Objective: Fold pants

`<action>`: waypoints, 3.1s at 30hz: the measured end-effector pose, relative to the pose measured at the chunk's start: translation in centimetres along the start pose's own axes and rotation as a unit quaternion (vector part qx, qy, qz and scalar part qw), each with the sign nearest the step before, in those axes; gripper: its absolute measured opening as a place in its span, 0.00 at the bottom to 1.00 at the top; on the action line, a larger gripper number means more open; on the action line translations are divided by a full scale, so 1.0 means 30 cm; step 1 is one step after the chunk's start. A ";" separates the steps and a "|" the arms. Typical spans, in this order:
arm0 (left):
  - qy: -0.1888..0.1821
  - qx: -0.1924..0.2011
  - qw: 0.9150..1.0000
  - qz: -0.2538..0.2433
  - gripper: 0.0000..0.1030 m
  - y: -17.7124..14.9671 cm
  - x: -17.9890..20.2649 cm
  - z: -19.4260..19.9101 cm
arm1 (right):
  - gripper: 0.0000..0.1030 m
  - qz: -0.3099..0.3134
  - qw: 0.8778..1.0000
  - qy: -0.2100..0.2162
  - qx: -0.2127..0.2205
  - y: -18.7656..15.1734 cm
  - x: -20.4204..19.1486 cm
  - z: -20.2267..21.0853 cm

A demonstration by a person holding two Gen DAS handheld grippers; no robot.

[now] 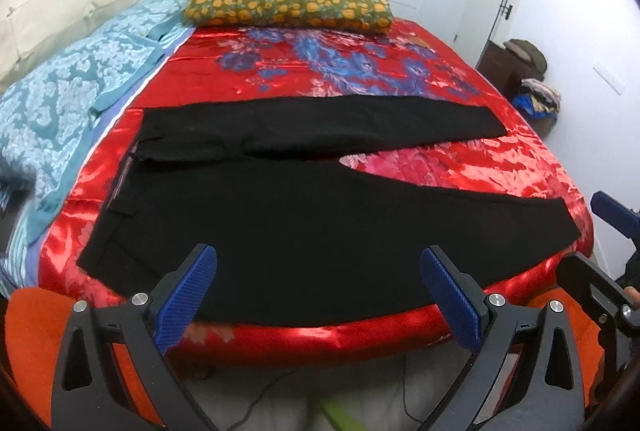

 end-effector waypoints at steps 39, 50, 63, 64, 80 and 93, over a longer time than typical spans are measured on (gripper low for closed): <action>0.051 -0.032 0.998 0.019 0.99 -0.014 -0.042 -0.040 | 1.00 0.000 0.999 0.000 -0.037 -0.050 0.015 -0.069; 0.066 -0.060 0.996 0.020 0.99 -0.008 -0.048 -0.117 | 1.00 -0.019 0.998 0.010 -0.059 -0.070 0.057 -0.138; 0.080 -0.040 0.996 0.009 0.99 0.196 -0.098 -0.240 | 1.00 -0.066 0.997 0.019 -0.047 -0.032 0.224 -0.205; 0.076 -0.038 0.996 0.005 0.99 0.231 -0.095 -0.263 | 1.00 -0.066 0.997 0.023 -0.044 -0.018 0.246 -0.218; 0.148 -0.119 0.980 0.065 0.99 0.255 -0.222 -0.547 | 1.00 -0.150 0.968 -0.106 -0.171 0.282 1.508 -0.985; 0.185 -0.181 0.965 0.036 0.99 0.178 -0.188 -0.650 | 0.72 -0.162 0.947 -0.149 -0.234 0.396 1.826 -1.525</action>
Point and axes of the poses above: each gripper's, at about its wrist camera, not at the fingertips, and z roughly against the way its jaws point, x to its right, y to its top, the point moved 1 cm from there along -z, roughly the way its jaws point, and after that the axes turned 1 degree about -y, right-handed, at the moved point
